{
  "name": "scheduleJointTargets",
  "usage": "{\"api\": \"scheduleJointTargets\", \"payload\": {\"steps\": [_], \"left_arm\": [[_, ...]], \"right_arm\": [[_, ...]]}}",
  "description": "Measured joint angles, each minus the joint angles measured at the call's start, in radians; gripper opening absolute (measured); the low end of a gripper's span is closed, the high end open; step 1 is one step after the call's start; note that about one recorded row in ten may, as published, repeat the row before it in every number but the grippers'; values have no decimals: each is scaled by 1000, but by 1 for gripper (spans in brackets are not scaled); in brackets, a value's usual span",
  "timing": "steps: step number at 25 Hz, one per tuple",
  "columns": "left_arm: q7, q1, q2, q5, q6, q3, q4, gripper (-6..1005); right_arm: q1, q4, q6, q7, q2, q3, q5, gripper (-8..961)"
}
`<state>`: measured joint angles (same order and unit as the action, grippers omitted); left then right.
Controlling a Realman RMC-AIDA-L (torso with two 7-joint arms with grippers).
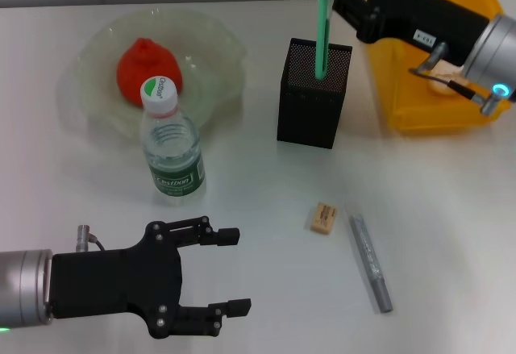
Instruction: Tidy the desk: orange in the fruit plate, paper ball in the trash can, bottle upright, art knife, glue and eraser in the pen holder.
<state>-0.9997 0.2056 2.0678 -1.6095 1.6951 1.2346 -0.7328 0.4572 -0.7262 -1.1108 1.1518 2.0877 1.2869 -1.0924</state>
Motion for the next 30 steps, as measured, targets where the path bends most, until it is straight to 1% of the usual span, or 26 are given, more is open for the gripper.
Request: {"api": "scheduleJointTargets", "payload": {"steps": [4,7,10,12,13,14,15,16,18,19,21,23,26,28,30], "left_arm": [[0,2,0,0,0,0,-1,784],[0,3,0,0,2,0,-3,784],[1,4,-1,0,3,-5,-4,784],[1,5,-1,0,3,-7,-4,784],[1,5,-1,0,3,-7,-4,784],[1,6,-2,0,3,-7,-4,784],[1,6,-2,0,3,-7,-4,784],[1,6,-2,0,3,-6,-4,784],[1,7,-3,0,3,-4,-3,784],[1,8,-3,1,3,-5,-3,784],[1,8,-3,0,3,-8,-2,784],[1,8,-3,0,3,-9,-2,784],[1,9,-3,0,3,-9,-2,784],[1,13,-3,0,3,-9,-1,784],[1,17,-3,0,2,-9,2,784]], "right_arm": [[15,51,-4,-40,-1,-6,-6,278],[14,55,-10,-43,-2,-10,-8,285],[-1,37,-34,-32,-4,-12,-10,293],[-32,-10,-53,10,-5,-12,-16,312],[-58,-60,-59,52,-7,-12,-28,328],[-118,-188,-61,167,-9,-13,-83,345],[-118,-188,-61,167,-9,-13,-83,361],[-156,-288,-59,244,-9,-13,-139,378],[-223,-489,-56,422,-5,-17,-282,405],[-246,-564,-59,501,-3,-20,-348,418],[-283,-766,-88,744,0,-30,-549,445],[-288,-904,-141,970,2,-37,-724,486],[-248,-1038,-260,1261,2,-31,-980,568],[-213,-1070,-330,1375,2,-19,-1092,624],[-178,-1071,-379,1436,-1,20,-1171,679]]}}
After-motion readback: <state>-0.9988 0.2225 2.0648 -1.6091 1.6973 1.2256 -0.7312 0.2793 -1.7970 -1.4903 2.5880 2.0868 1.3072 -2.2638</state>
